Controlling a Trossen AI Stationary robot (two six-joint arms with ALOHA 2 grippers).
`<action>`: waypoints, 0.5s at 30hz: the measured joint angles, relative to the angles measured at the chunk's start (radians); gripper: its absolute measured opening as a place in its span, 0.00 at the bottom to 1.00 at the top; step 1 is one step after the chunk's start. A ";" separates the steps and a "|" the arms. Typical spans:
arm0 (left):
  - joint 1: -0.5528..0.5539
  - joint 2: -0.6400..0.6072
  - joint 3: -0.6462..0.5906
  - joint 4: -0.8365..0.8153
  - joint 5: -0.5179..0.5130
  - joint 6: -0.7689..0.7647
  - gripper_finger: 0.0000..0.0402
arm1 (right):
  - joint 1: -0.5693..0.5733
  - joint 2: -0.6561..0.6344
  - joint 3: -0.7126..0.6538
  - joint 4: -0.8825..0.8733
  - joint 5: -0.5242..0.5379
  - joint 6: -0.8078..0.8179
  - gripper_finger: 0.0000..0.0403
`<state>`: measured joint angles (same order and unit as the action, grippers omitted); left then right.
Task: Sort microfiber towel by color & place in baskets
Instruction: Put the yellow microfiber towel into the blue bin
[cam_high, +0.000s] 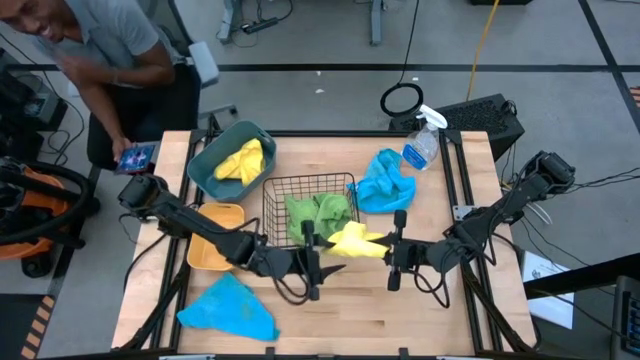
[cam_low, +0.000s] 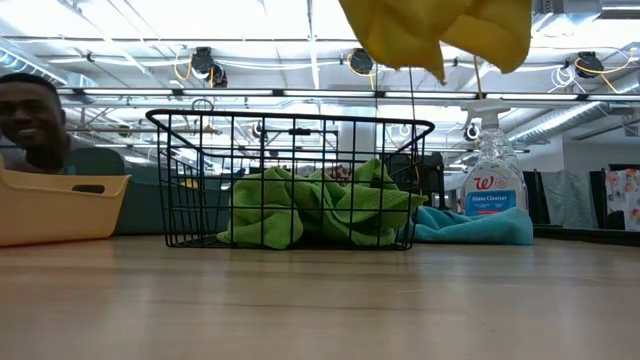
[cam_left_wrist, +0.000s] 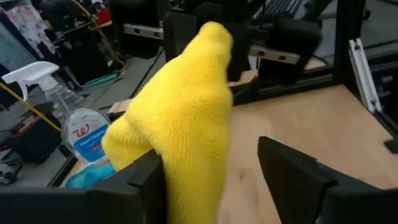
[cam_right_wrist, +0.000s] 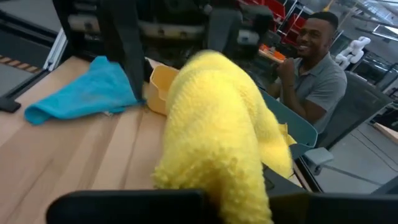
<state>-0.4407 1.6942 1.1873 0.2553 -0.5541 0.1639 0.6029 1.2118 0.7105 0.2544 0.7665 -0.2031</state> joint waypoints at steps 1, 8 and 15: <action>-0.011 -0.007 0.000 -0.004 -0.006 0.000 0.58 | 0.000 0.000 0.000 -0.006 -0.003 -0.001 0.04; -0.039 -0.022 0.000 -0.050 -0.024 0.009 0.59 | 0.000 0.000 0.000 -0.033 -0.010 0.004 0.05; -0.084 -0.038 0.000 -0.370 -0.024 -0.061 0.59 | 0.011 0.000 0.000 -0.136 -0.012 0.059 0.05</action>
<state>-0.5244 1.6566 1.1870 -0.1150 -0.5781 0.1034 0.6136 1.2121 0.7105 0.1184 0.7544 -0.1441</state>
